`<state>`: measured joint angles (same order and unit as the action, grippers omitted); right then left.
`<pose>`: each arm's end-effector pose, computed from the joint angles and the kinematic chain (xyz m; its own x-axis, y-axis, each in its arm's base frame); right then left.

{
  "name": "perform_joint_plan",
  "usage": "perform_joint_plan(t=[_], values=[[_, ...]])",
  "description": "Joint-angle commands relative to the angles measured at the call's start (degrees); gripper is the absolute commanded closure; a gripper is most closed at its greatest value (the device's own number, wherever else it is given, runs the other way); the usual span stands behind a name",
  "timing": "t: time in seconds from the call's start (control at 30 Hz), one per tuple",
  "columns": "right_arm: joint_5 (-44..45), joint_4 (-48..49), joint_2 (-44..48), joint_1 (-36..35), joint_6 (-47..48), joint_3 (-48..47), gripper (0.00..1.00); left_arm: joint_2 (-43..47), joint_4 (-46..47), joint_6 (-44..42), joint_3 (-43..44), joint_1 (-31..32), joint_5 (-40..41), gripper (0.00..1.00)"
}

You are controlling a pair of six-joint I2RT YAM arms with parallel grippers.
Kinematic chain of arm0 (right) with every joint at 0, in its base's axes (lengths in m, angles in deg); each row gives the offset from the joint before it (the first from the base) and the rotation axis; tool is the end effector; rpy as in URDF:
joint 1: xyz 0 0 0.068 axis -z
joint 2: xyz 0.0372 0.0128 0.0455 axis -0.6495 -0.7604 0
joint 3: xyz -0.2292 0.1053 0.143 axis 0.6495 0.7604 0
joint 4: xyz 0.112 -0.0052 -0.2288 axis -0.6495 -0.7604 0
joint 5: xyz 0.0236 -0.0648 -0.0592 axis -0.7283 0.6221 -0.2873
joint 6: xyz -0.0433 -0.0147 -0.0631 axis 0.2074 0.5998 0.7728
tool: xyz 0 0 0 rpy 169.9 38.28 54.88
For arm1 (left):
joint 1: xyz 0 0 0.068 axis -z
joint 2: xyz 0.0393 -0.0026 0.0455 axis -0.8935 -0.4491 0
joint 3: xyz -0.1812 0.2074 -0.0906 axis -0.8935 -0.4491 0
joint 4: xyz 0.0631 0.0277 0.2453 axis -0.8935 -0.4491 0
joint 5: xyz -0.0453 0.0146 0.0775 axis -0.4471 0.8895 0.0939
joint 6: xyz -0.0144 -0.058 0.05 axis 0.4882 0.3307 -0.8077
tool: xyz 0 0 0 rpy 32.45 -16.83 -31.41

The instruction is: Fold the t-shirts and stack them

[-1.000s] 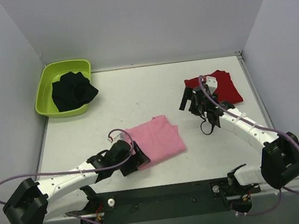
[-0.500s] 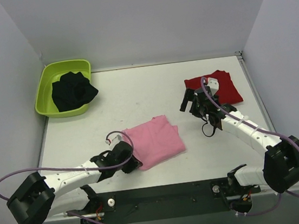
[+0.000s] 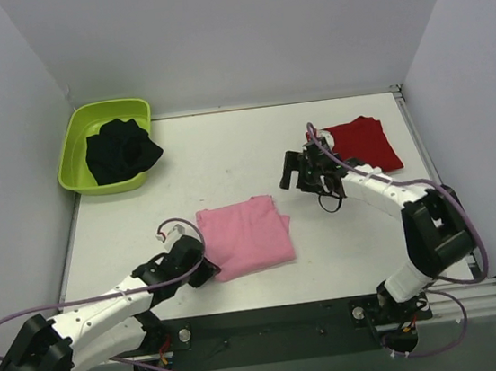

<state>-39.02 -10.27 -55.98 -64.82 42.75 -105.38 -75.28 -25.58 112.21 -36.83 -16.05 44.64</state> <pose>0.3178 0.1472 0.2341 -0.6732 0.2905 -0.6800 -0.0988 0.8760 0.4720 0.1261 -0.1212 0.1410 -0.7890 -0.5431 -0.2874 -0.3338 0.7715 -0.5416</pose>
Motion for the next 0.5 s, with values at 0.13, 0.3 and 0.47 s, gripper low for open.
perform_joint_plan(t=[0.13, 0.3, 0.47], values=[[-11.3, 0.0, -10.5, -4.3, 0.1, -4.5, 0.04, 6.5, -6.4, -3.8, -4.3, -6.9, -1.3, 1.0], [-11.0, 4.0, -10.6, -6.8, -2.4, -1.4, 0.04, 6.6, -5.5, -5.2, -5.6, -8.9, -2.8, 1.0], [-11.0, 8.7, -10.3, -7.7, -4.6, 1.4, 0.04, 5.6, -4.0, -6.2, -6.0, -9.6, -3.8, 1.0]])
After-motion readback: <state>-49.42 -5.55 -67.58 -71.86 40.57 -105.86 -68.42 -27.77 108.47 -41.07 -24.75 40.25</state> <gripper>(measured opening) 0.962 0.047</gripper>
